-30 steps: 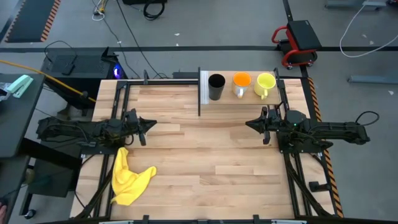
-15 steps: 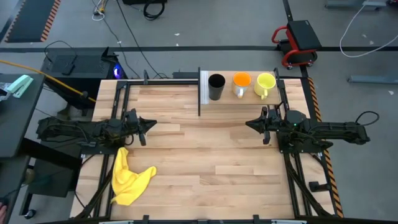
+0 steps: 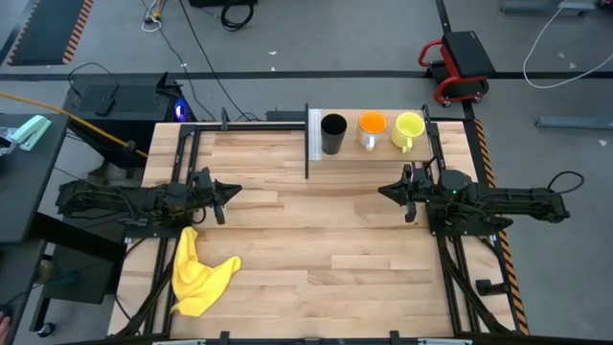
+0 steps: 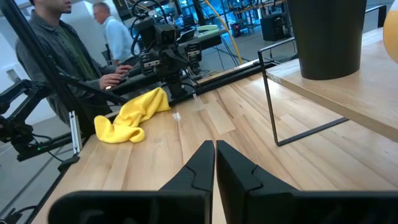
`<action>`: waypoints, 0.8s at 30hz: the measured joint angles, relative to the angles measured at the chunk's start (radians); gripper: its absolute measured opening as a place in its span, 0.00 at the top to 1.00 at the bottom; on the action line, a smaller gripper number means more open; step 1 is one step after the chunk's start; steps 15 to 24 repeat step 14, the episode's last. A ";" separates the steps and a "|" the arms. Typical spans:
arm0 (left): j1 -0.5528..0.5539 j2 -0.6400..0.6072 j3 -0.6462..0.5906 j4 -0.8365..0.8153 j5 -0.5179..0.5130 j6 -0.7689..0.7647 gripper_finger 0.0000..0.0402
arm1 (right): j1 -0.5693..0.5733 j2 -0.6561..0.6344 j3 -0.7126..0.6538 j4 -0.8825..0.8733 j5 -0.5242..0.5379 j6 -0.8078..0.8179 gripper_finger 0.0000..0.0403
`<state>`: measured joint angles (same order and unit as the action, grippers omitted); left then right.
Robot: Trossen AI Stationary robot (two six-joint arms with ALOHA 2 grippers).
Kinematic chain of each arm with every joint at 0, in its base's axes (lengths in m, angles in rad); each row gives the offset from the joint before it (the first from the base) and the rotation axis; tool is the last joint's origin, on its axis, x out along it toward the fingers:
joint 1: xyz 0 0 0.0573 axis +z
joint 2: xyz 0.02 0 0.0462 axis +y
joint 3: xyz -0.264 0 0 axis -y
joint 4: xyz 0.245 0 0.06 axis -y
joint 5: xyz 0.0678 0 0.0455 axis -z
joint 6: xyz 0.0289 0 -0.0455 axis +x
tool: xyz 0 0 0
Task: Stack small to large cups/mugs on shelf
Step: Return to Home Position
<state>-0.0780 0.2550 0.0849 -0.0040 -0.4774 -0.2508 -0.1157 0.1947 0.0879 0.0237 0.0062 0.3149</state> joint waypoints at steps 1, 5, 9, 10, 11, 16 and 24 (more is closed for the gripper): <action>0.000 0.000 0.000 0.000 0.000 0.000 0.91 | 0.000 0.000 0.000 0.000 0.000 0.000 0.94; 0.000 0.000 0.000 0.000 0.000 0.000 0.92 | 0.000 0.000 0.000 0.000 0.000 0.000 0.94; 0.000 0.000 0.000 0.000 0.000 0.000 0.93 | 0.000 0.000 0.000 0.000 0.000 0.000 0.94; 0.000 0.000 0.000 0.000 0.000 0.000 0.94 | 0.000 0.000 0.000 0.000 0.000 0.000 0.94; 0.000 0.000 0.000 0.000 0.000 0.000 0.94 | 0.000 0.000 0.000 0.000 0.000 0.000 0.94; 0.000 0.000 0.000 0.000 0.000 0.000 0.94 | 0.000 0.000 0.000 0.000 0.000 0.000 0.94; 0.000 0.000 0.000 0.000 0.000 0.000 0.94 | 0.000 0.000 0.000 0.000 0.000 0.000 0.94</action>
